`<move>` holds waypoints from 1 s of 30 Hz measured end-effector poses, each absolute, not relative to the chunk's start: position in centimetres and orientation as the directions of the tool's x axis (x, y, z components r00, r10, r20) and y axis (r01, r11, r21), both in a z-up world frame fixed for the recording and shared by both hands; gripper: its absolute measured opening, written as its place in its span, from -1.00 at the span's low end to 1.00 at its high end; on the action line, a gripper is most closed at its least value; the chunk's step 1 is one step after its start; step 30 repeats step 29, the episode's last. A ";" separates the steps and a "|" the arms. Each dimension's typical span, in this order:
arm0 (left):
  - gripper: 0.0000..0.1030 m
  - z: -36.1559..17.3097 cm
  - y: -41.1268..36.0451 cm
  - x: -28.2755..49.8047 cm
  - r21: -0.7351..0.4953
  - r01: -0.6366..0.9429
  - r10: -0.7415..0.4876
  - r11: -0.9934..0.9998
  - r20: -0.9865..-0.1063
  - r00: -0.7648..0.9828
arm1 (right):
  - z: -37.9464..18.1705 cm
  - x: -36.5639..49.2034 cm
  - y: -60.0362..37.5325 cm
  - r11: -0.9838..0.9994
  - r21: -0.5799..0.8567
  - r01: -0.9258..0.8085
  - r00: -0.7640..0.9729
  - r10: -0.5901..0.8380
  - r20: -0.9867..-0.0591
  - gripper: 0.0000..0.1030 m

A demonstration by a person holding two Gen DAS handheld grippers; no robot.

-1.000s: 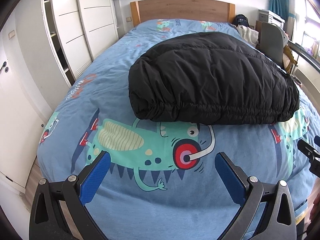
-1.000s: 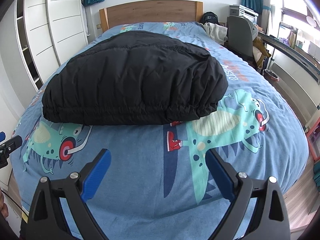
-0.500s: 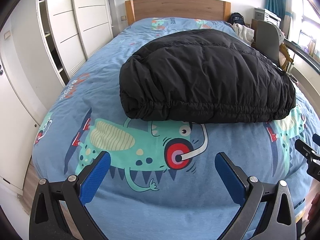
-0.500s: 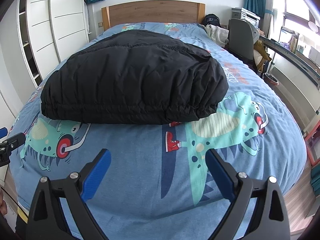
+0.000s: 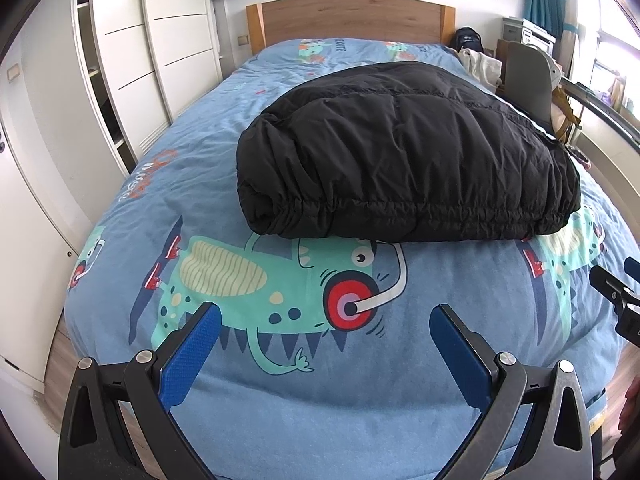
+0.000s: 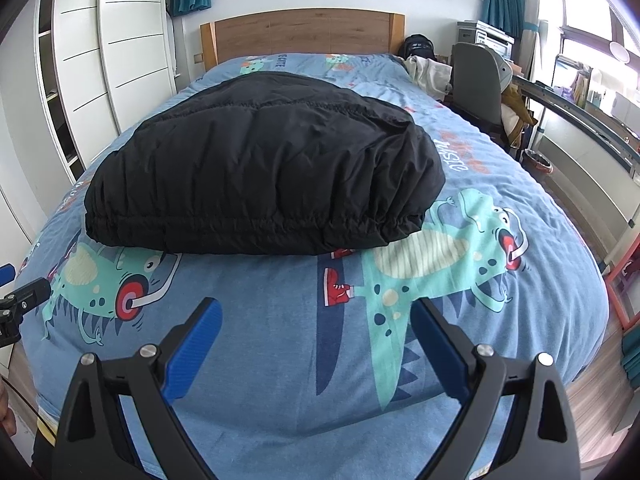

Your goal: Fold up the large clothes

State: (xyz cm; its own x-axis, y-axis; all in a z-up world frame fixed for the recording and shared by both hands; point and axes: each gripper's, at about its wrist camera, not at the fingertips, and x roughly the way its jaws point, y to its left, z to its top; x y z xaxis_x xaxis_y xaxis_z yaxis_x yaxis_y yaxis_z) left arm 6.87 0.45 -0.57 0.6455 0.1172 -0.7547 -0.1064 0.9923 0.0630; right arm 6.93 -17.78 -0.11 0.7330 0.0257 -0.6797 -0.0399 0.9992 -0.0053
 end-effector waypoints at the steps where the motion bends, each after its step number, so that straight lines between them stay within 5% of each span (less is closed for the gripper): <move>1: 0.98 -0.6 0.4 6.8 0.061 -0.105 0.114 0.993 -0.755 0.645 | 0.0 6.8 -17.8 0.999 -0.008 -0.040 0.736 0.024 -0.677 0.86; 30: 0.98 -0.9 -0.6 6.5 0.071 -0.088 0.111 0.994 -0.755 0.647 | 0.3 6.6 -18.8 1.000 -0.013 -0.020 0.746 0.006 -0.666 0.86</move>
